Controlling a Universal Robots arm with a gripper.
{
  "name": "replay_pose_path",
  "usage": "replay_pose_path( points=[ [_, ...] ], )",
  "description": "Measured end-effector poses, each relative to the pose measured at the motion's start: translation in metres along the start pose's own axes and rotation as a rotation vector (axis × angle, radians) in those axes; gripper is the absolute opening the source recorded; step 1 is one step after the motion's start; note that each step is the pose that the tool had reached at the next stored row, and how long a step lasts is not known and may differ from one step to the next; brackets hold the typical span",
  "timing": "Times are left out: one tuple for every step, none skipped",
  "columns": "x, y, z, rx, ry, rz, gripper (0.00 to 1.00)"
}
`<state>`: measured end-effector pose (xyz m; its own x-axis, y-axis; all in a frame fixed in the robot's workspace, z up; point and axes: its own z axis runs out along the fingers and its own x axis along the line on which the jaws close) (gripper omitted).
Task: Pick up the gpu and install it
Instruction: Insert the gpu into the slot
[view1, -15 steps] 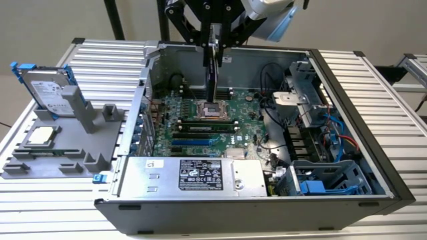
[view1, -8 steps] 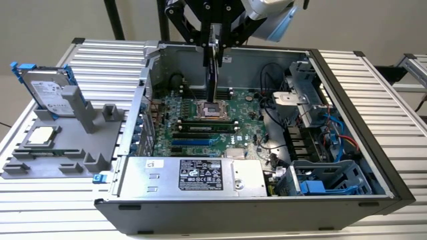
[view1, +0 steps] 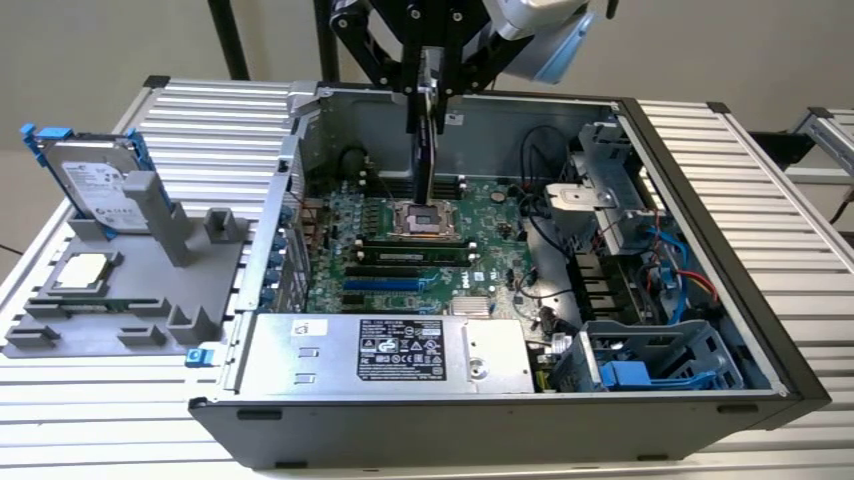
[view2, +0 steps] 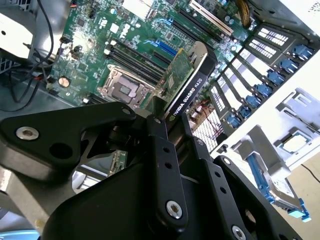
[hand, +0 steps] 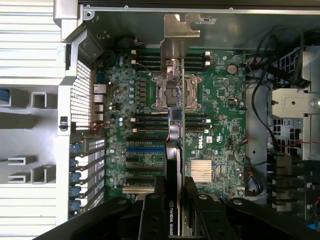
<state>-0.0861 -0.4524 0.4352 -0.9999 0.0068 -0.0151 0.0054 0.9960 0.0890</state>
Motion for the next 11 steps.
replay_pose_path(
  points=[
    [-0.0002, 0.0000, 0.0000, -0.0001, 0.0003, -0.003, 0.00],
    [-0.0002, 0.0000, 0.0000, -0.0001, 0.0008, -0.008, 0.00],
    [-0.0001, 0.0000, 0.0000, -0.0002, 0.0013, -0.014, 0.00],
    [-0.0001, 0.0000, 0.0000, -0.0003, 0.0018, -0.020, 0.00],
    [-0.0002, 0.0000, 0.0000, -0.0004, 0.0024, -0.026, 0.00],
    [-0.0002, 0.0000, 0.0000, -0.0005, 0.0030, -0.033, 0.00],
    [-0.0002, 0.0000, 0.0000, -0.0006, 0.0037, -0.040, 0.00],
    [-0.0002, 0.0000, 0.0000, -0.0007, 0.0043, -0.047, 0.00],
    [-0.0002, 0.0000, 0.0000, -0.0008, 0.0048, -0.053, 0.00],
    [-0.0002, 0.0000, 0.0000, -0.0009, 0.0053, -0.059, 0.00],
    [-0.0002, 0.0000, 0.0000, -0.0010, 0.0058, -0.064, 0.00]
  ],
)
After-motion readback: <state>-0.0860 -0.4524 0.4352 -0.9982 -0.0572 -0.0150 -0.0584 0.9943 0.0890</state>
